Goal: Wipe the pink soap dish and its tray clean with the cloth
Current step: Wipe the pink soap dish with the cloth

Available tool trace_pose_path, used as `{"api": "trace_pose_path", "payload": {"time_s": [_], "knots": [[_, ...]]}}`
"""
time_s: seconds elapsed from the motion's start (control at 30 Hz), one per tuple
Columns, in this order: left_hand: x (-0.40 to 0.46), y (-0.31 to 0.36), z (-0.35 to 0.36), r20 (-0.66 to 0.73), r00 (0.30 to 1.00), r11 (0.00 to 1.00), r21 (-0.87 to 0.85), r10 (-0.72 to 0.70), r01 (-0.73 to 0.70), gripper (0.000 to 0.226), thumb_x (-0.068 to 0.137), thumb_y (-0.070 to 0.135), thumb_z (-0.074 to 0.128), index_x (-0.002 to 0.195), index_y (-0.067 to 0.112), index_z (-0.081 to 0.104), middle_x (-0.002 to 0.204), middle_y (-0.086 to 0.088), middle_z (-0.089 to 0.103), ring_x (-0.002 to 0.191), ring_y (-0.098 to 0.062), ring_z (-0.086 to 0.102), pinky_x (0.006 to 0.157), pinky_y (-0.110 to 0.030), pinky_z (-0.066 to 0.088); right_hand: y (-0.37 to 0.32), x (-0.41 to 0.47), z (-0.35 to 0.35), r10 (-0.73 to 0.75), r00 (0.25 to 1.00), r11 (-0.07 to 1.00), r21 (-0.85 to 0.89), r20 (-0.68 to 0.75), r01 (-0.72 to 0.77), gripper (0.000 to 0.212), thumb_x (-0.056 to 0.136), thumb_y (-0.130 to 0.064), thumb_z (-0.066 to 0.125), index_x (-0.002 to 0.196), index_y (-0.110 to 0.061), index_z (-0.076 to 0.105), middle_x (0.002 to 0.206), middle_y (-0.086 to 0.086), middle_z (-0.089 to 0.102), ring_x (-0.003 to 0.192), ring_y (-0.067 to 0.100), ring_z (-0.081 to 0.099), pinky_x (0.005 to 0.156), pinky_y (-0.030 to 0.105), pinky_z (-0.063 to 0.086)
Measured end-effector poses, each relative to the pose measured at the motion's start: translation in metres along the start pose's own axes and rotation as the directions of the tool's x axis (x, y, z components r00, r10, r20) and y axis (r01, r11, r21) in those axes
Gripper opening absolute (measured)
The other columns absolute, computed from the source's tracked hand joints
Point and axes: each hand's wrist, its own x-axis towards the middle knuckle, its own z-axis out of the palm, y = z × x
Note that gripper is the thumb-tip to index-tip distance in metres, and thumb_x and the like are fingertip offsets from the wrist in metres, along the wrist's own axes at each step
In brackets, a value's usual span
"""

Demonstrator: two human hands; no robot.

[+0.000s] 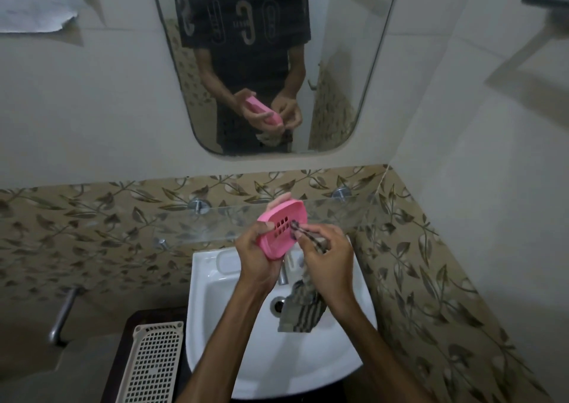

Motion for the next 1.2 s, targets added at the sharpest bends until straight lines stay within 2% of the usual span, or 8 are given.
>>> {"api": "trace_pose_path", "payload": {"time_s": [0.13,0.3,0.43,0.53,0.73,0.97,1.1,1.2], "knots": [[-0.002,-0.004,-0.002,-0.024,0.999,0.999,0.024,0.025,-0.024,0.101,0.054,0.038,0.078,0.144,-0.001,0.054,0.144,-0.033,0.055,0.116,-0.037,0.056,0.082,-0.038,0.053,0.003,0.003,0.002,0.203,0.97,0.965,0.138,0.137,-0.221,0.01,0.091,-0.022,0.08,0.099,-0.029,0.08,0.098,-0.009,0.079,0.095,0.007,0.074,0.08,0.027,0.062],[-0.003,-0.002,-0.011,0.055,0.998,0.993,0.111,-0.043,0.037,0.086,0.064,0.024,0.061,0.147,0.006,0.053,0.145,-0.026,0.057,0.119,-0.034,0.058,0.089,-0.037,0.055,-0.003,0.016,0.006,0.497,0.817,0.68,0.455,0.291,-0.575,0.01,0.087,-0.003,0.08,0.097,-0.006,0.079,0.093,0.016,0.081,0.088,0.031,0.078,0.073,0.033,0.064],[-0.002,0.016,-0.028,0.132,0.982,0.99,0.051,-0.137,0.131,0.08,0.059,0.017,0.066,0.139,0.009,0.064,0.135,-0.023,0.063,0.114,-0.031,0.065,0.093,-0.043,0.058,-0.008,0.022,0.004,0.294,0.935,0.877,0.333,0.2,-0.347,0.015,0.085,-0.001,0.082,0.091,-0.015,0.08,0.092,0.004,0.082,0.091,0.024,0.079,0.083,0.042,0.066],[0.004,0.014,-0.03,0.063,0.981,0.981,-0.055,-0.184,0.188,0.066,0.046,0.011,0.075,0.11,0.002,0.078,0.115,-0.023,0.068,0.099,-0.033,0.068,0.084,-0.042,0.06,-0.014,0.032,0.002,0.064,0.978,0.968,0.227,0.2,-0.11,0.022,0.088,-0.003,0.08,0.095,-0.023,0.08,0.095,-0.008,0.081,0.093,0.009,0.077,0.083,0.029,0.065],[0.006,0.018,-0.024,-0.012,0.985,0.982,-0.082,-0.17,0.168,0.053,0.058,0.009,0.051,0.103,-0.002,0.076,0.104,-0.022,0.068,0.094,-0.034,0.065,0.084,-0.048,0.059,-0.014,0.038,-0.002,-0.365,0.905,0.909,-0.129,0.218,0.397,0.025,0.087,-0.013,0.083,0.111,-0.019,0.081,0.12,0.003,0.07,0.102,0.007,0.068,0.086,0.019,0.06],[0.008,0.019,-0.019,-0.137,0.982,0.989,-0.081,-0.131,0.121,0.045,0.059,0.007,0.044,0.098,-0.003,0.064,0.089,-0.018,0.064,0.078,-0.026,0.061,0.059,-0.03,0.056,-0.008,0.02,0.0,-0.566,0.775,0.755,-0.2,0.281,0.624,0.023,0.079,0.003,0.079,0.098,-0.009,0.082,0.1,0.004,0.077,0.083,0.016,0.072,0.068,0.033,0.062],[0.014,0.021,-0.009,-0.125,0.987,0.994,-0.042,-0.105,0.101,0.041,0.059,0.005,0.044,0.085,0.0,0.074,0.085,-0.017,0.069,0.072,-0.025,0.068,0.059,-0.033,0.059,-0.016,0.037,0.0,-0.502,0.855,0.831,-0.201,0.132,0.519,0.028,0.077,0.005,0.081,0.1,-0.01,0.082,0.099,0.003,0.08,0.085,0.009,0.072,0.078,0.025,0.063],[0.019,0.026,-0.009,-0.156,0.983,0.995,-0.003,-0.095,0.096,0.041,0.054,0.007,0.047,0.09,-0.002,0.064,0.086,-0.017,0.062,0.072,-0.026,0.061,0.054,-0.028,0.053,-0.019,0.022,0.006,-0.514,0.797,0.815,-0.11,0.316,0.569,0.023,0.078,-0.002,0.082,0.099,-0.012,0.082,0.098,0.001,0.081,0.087,0.006,0.072,0.079,0.027,0.063]]}}
